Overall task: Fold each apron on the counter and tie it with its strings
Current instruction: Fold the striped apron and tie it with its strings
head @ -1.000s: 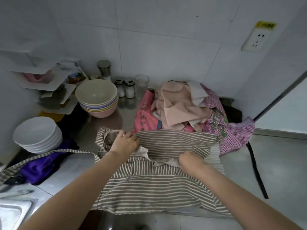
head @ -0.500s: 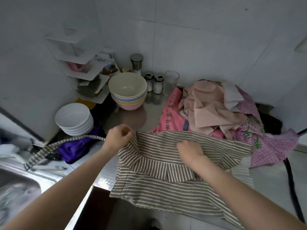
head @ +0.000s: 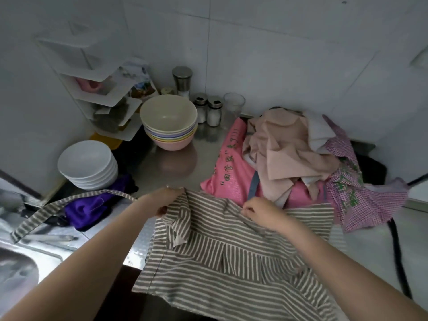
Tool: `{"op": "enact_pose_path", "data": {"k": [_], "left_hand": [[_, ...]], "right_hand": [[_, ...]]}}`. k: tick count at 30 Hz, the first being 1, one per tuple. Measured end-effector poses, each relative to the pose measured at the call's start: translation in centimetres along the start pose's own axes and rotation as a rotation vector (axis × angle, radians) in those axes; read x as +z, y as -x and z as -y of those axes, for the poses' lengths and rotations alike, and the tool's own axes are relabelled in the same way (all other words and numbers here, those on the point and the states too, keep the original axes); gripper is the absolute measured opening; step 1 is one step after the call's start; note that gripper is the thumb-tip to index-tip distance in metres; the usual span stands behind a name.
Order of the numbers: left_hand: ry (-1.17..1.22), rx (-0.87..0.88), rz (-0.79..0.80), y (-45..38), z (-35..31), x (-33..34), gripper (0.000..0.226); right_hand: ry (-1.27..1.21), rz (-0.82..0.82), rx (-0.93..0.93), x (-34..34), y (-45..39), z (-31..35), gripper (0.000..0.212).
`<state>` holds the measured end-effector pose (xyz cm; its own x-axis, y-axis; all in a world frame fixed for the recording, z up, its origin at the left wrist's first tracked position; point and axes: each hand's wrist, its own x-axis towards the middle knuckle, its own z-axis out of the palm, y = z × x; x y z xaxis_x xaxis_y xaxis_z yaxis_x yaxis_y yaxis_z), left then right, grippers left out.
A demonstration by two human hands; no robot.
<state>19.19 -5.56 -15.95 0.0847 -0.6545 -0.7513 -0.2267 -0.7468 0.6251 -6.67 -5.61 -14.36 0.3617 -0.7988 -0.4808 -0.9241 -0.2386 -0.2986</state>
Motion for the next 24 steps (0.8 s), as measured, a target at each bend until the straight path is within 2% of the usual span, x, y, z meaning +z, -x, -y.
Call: {"op": "enact_pose_path", "data": {"k": [2, 3, 5, 7, 9, 10, 12, 14, 15, 18, 22, 24], "left_hand": [[-0.064, 0.04, 0.002, 0.4, 0.2, 0.3, 0.04], [-0.052, 0.065, 0.012, 0.6, 0.2, 0.3, 0.039], [-0.039, 0.087, 0.022, 1.0, 0.3, -0.1, 0.038], [-0.103, 0.088, 0.003, 1.3, 0.3, -0.5, 0.039], [-0.177, 0.101, -0.008, 1.4, 0.4, -0.5, 0.04], [-0.212, 0.116, -0.013, 1.6, 0.4, -0.4, 0.04], [-0.252, 0.152, -0.018, 1.9, 0.4, 0.0, 0.038], [-0.205, 0.164, 0.028, 1.9, 0.4, 0.2, 0.038], [-0.202, 0.169, 0.063, 1.9, 0.4, 0.2, 0.037], [-0.275, 0.192, 0.185, 1.8, 0.4, 0.0, 0.042], [-0.232, 0.174, 0.473, 1.8, 1.1, -0.9, 0.082], [-0.323, 0.201, 0.455, 1.8, 1.6, -1.1, 0.07]], "right_hand": [[-0.142, 0.15, -0.005, -2.2, 0.3, -1.5, 0.033], [-0.149, 0.136, 0.026, -3.4, 0.4, -2.1, 0.031], [-0.077, -0.026, 0.135, -5.2, 0.3, -3.0, 0.029], [0.123, -0.161, 0.293, -5.3, -0.3, -2.9, 0.023], [0.277, -0.214, 0.369, -3.6, -0.3, -1.6, 0.041], [0.289, -0.25, 0.34, -2.5, -0.2, -0.6, 0.047], [0.245, -0.306, 0.163, -0.5, 0.3, 1.1, 0.058], [0.212, -0.216, -0.014, 1.6, 0.7, 2.1, 0.074], [0.218, -0.13, -0.026, 2.5, 0.8, 1.9, 0.08], [0.21, 0.081, 0.081, 4.5, 0.6, 0.2, 0.095], [0.191, 0.171, 0.125, 4.3, 0.3, -0.5, 0.102], [0.198, 0.235, 0.15, 3.4, -0.2, 0.3, 0.103]]}}
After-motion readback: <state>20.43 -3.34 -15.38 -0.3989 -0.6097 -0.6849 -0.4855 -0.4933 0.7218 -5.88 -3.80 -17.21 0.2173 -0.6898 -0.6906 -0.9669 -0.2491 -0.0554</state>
